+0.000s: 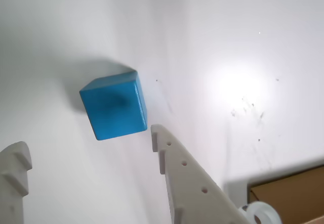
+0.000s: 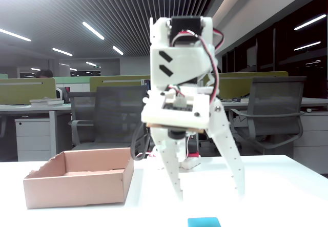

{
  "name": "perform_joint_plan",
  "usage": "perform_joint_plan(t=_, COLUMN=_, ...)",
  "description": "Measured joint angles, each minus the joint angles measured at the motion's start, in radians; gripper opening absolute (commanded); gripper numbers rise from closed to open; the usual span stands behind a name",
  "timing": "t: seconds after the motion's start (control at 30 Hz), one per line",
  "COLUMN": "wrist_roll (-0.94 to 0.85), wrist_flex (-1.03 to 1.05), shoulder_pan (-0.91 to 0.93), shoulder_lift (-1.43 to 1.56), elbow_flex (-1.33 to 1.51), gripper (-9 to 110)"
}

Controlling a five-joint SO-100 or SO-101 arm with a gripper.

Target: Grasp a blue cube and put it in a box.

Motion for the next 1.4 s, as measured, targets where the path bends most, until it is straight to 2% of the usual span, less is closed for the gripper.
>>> perform_joint_plan(t=0.4, wrist_roll=0.000, wrist_flex=-0.006, shoulder_pan=0.000, shoulder_lift=-0.038, elbow_flex=-0.018, gripper=31)
perform_joint_plan(t=0.7, wrist_roll=0.000, wrist_flex=-0.005, shoulder_pan=-0.009, shoulder_lift=-0.094, elbow_flex=-0.037, gripper=46)
perform_joint_plan(t=1.0, wrist_roll=-0.003, wrist_flex=-0.003, shoulder_pan=-0.015, shoulder_lift=-0.132, elbow_flex=-0.071, gripper=47)
perform_joint_plan(t=1.4, wrist_roll=-0.003, wrist_flex=-0.029, shoulder_pan=0.009, shoulder_lift=-0.206, elbow_flex=-0.074, gripper=42)
